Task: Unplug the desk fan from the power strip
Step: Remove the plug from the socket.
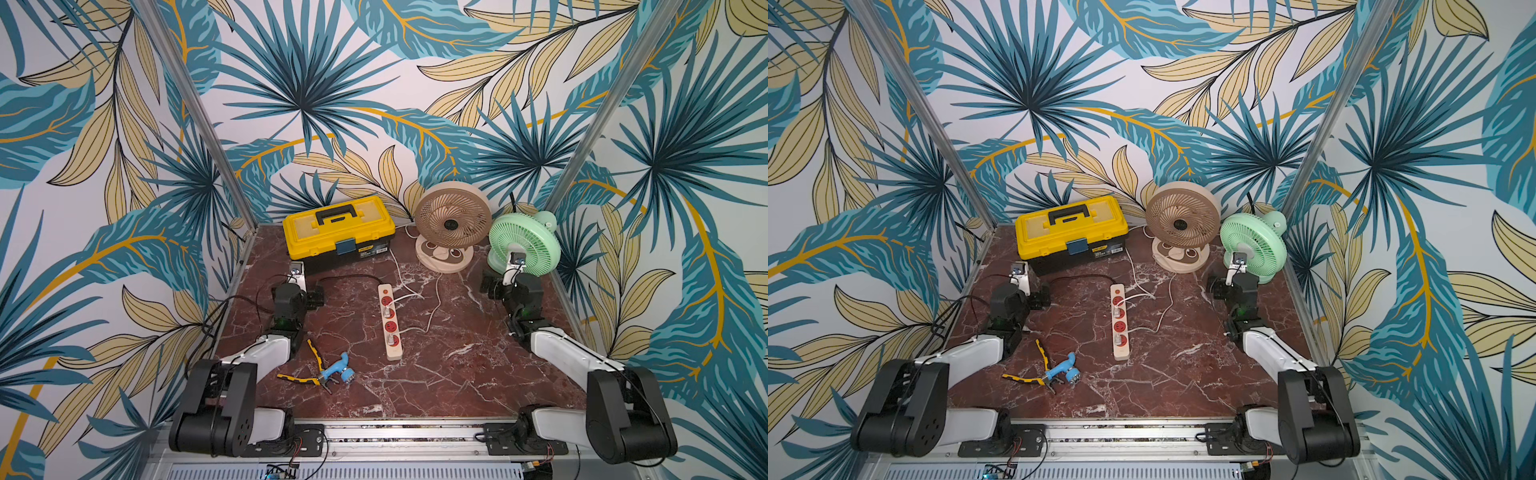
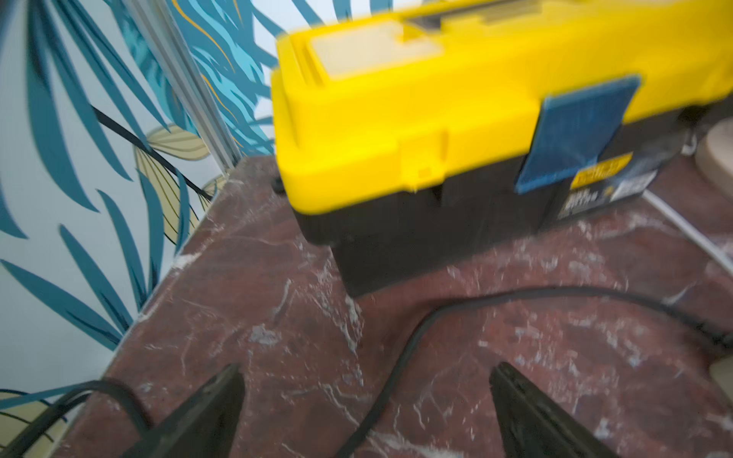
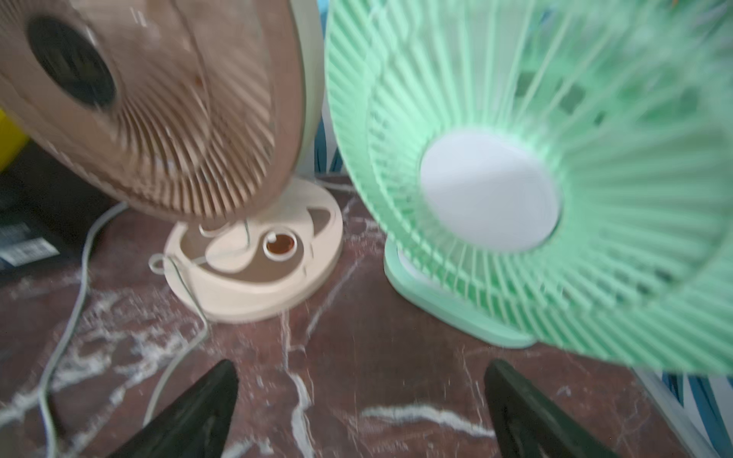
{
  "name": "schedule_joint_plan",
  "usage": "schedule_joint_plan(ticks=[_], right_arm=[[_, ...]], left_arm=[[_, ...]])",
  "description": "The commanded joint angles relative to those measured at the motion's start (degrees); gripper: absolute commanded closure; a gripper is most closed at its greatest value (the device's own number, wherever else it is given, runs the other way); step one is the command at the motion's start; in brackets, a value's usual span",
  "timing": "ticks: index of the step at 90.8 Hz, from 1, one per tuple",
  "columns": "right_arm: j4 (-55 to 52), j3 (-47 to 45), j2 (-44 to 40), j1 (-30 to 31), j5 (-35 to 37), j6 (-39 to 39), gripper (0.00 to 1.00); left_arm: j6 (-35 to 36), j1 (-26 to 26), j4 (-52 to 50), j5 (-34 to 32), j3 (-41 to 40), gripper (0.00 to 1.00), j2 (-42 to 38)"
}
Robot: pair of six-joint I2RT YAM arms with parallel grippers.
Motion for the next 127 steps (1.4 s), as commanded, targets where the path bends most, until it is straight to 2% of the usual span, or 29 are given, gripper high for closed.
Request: schedule_joint_plan(ticks=[1,3,6,13,18,20,27,32,44,49,65,77,89,109,119,127], right_arm=[[-13.92,2.57,-4.67,0.25,-3.82,9.01,0.01],[-13.96,2.58,-5.67,0.26,-5.80,10.63,0.00],[-13.43,2.45,-7.04,0.21,-8.48,12.74,0.00],[-12.99,2.23,-9.84,0.20,-12.11,22.82,0.00],[-17.47,3.54,-11.35,0.21,-12.20,29.89,0.01],[-18.25,4.07,-11.60,0.21,-12.79,30.70,0.01],[-17.34,5.70,-10.56,0.94,-22.43,29.24,0.01],[-18.77,6.89,-9.96,3.42,-22.45,27.21,0.00],[-23.05,8.88,-9.54,13.99,-11.91,18.63,0.01],[-23.52,9.55,-8.29,17.05,-10.05,17.72,0.01],[-24.42,11.49,-2.88,24.38,-5.47,15.79,0.01],[-24.05,12.34,0.51,27.01,-4.48,16.15,0.01],[-24.30,13.15,2.33,28.99,-3.67,16.07,0.01],[-24.24,12.94,2.30,30.56,-2.72,16.04,0.01],[-24.23,12.73,1.83,30.70,-2.17,16.14,0.00],[-24.23,12.37,1.36,30.79,-2.01,16.15,0.01]], left_arm=[[-14.50,-0.04,-14.62,-5.35,6.19,0.00,-5.92],[-19.99,0.48,-17.34,-5.37,7.28,0.00,-6.68],[-25.08,1.94,-20.30,-1.79,8.85,0.00,-7.43],[-33.82,5.02,-24.53,9.05,11.66,0.00,-6.53],[-37.78,6.21,-27.81,18.02,15.84,0.00,-3.71],[-38.33,6.26,-29.82,20.60,18.31,0.00,-1.82],[-38.81,5.53,-38.02,30.44,26.04,0.00,4.08],[-39.63,3.99,-39.45,33.50,28.11,0.00,7.73],[-39.44,-2.60,-45.31,29.14,33.69,0.00,13.23],[-39.12,-5.24,-47.44,27.28,36.14,0.00,16.14],[-41.88,-11.09,-49.60,28.51,42.00,0.03,25.03],[-42.81,-15.18,-53.51,28.64,48.84,0.00,31.04],[-42.37,-18.87,-60.59,25.77,56.35,0.00,36.72],[-41.06,-23.77,-79.79,13.95,73.93,0.00,46.58],[-41.69,-25.50,-88.55,11.07,83.02,0.00,51.80],[-42.90,-26.25,-93.17,9.55,87.02,0.00,54.86]])
